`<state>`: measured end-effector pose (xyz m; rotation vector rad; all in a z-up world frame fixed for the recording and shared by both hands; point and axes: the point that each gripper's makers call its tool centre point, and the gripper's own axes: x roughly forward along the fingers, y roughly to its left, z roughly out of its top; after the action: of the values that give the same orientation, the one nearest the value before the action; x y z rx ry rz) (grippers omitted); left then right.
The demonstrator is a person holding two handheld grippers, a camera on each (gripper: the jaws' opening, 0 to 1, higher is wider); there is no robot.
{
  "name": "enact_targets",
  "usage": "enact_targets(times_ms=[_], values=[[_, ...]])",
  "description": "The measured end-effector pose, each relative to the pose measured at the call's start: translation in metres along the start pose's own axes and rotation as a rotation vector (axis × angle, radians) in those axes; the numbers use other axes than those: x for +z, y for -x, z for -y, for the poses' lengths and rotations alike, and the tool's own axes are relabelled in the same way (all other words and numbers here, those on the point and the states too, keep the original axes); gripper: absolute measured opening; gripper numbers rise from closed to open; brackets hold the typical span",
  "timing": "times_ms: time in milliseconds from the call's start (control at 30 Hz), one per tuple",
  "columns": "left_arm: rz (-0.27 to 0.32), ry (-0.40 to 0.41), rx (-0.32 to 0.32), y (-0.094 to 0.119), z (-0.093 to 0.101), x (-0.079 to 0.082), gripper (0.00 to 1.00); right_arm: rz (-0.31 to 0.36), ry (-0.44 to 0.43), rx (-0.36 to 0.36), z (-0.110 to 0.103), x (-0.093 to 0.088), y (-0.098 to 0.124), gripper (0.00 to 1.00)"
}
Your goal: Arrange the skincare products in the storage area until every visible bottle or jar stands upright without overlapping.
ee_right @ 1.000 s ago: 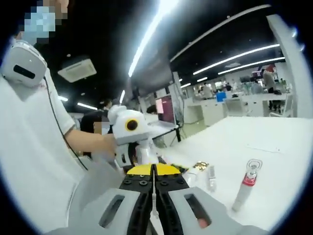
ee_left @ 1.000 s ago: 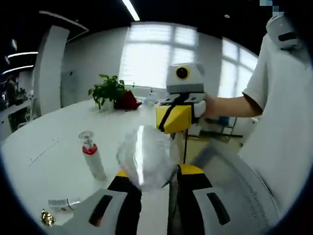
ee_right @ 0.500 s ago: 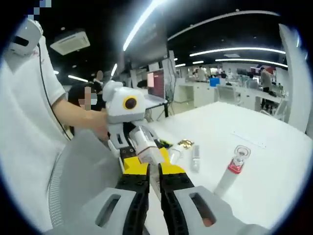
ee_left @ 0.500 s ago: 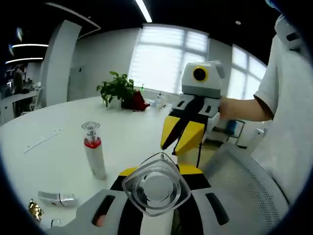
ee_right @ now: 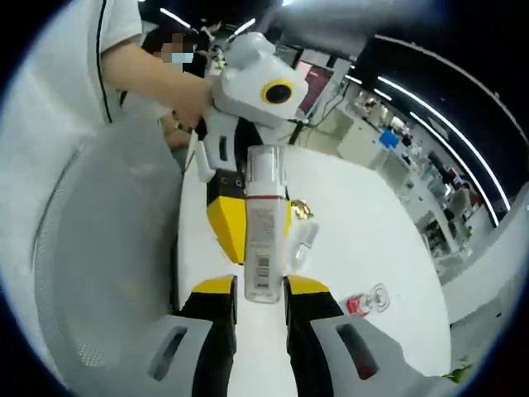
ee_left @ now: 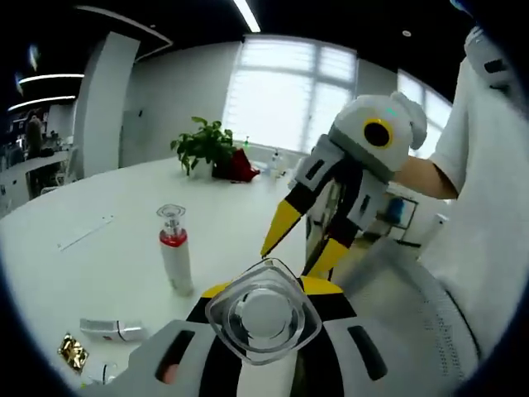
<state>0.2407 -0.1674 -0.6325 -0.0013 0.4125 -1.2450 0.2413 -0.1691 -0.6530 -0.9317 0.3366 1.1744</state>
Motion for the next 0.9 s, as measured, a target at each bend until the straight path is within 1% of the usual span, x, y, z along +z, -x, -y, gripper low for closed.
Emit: enact_targets(times_ms=[67,133,167,233,300,500,600,667,800,900], values=[[0.021,0.040,0.014,0.005,-0.003,0.005,0.20,-0.002,0.003,-0.053,0.006,0.000,-0.001,0.23],[0.036,0.071,0.024,0.009,-0.006,0.010,0.20,0.009,0.004,-0.082,0.009,0.004,-0.001,0.23],[0.035,0.077,0.030,0.010,-0.006,0.012,0.20,0.015,0.010,-0.107,0.012,0.006,0.000,0.23],[0.034,0.080,0.036,0.011,-0.006,0.013,0.20,0.012,0.030,-0.139,0.015,0.009,0.002,0.22],[0.031,0.089,0.044,0.012,-0.008,0.014,0.20,0.013,0.030,-0.163,0.017,0.011,0.004,0.21],[0.012,0.083,0.051,0.010,-0.007,0.018,0.20,0.027,0.039,-0.180,0.019,0.016,0.007,0.21],[-0.006,0.071,0.058,0.005,-0.004,0.019,0.20,0.018,0.044,-0.179,0.019,0.016,0.006,0.21],[-0.014,0.070,0.064,0.006,-0.006,0.018,0.20,0.010,0.051,-0.188,0.020,0.015,0.005,0.21],[-0.018,0.069,0.067,0.007,-0.005,0.018,0.20,0.030,-0.003,-0.205,0.022,0.015,0.008,0.20],[-0.024,0.059,0.065,0.006,-0.004,0.018,0.20,0.032,0.000,-0.202,0.021,0.014,0.008,0.19]])
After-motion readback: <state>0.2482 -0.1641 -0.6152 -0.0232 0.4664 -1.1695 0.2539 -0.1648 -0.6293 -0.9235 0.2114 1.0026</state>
